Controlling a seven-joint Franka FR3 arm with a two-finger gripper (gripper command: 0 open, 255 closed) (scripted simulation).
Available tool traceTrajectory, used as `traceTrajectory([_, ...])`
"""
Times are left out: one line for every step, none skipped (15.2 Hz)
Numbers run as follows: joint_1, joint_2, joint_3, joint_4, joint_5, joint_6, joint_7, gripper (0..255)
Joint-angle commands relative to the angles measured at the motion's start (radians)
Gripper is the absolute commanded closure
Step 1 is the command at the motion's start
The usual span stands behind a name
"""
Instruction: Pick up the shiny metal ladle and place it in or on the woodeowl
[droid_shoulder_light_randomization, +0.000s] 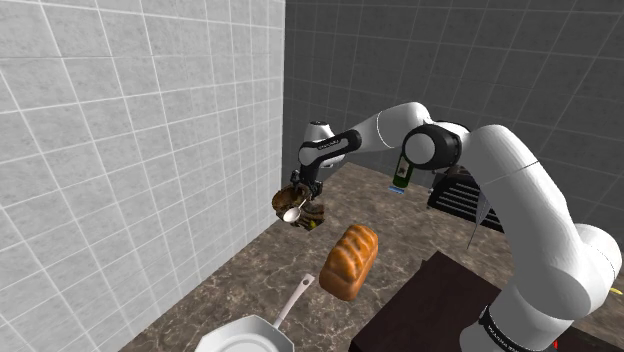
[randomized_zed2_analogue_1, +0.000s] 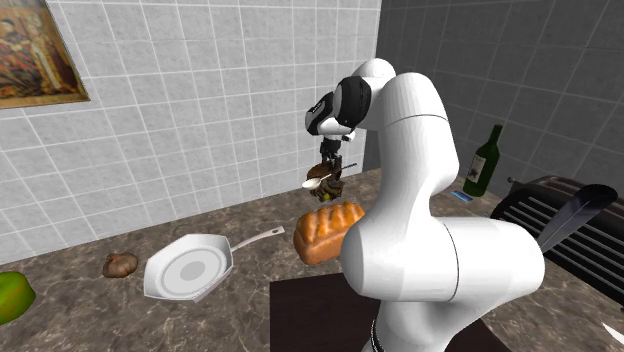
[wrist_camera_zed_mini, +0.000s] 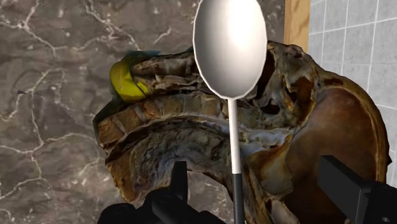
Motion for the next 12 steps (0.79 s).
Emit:
traceTrajectory([-0.003,-0.026,0.002,-0.012,0.002,-0.014,-0.001,0])
traceTrajectory([-0.006,-0.052,0.004,-0.022,0.003,-0.03,-0.001,0])
traceTrajectory([-0.008,-0.076,0.005,-0.031,0.005,-0.046,-0.002,0])
traceTrajectory([-0.01,-0.095,0.007,-0.036,0.007,-0.059,-0.003,0])
traceTrajectory([-0.01,-0.095,0.007,-0.036,0.007,-0.059,-0.003,0])
traceTrajectory([-0.01,-0.095,0.007,-0.036,0.007,-0.059,-0.003,0])
traceTrajectory([-0.01,-0.095,0.007,-0.036,0.007,-0.059,-0.003,0])
traceTrajectory([-0.01,-0.095,0.007,-0.036,0.007,-0.059,-0.003,0])
traceTrajectory([-0.01,-0.095,0.007,-0.036,0.007,-0.059,-0.003,0])
traceTrajectory([-0.01,-0.095,0.007,-0.036,0.007,-0.059,-0.003,0])
traceTrajectory([-0.01,-0.095,0.007,-0.036,0.007,-0.059,-0.003,0])
traceTrajectory([-0.01,-0.095,0.007,-0.036,0.007,-0.059,-0.003,0])
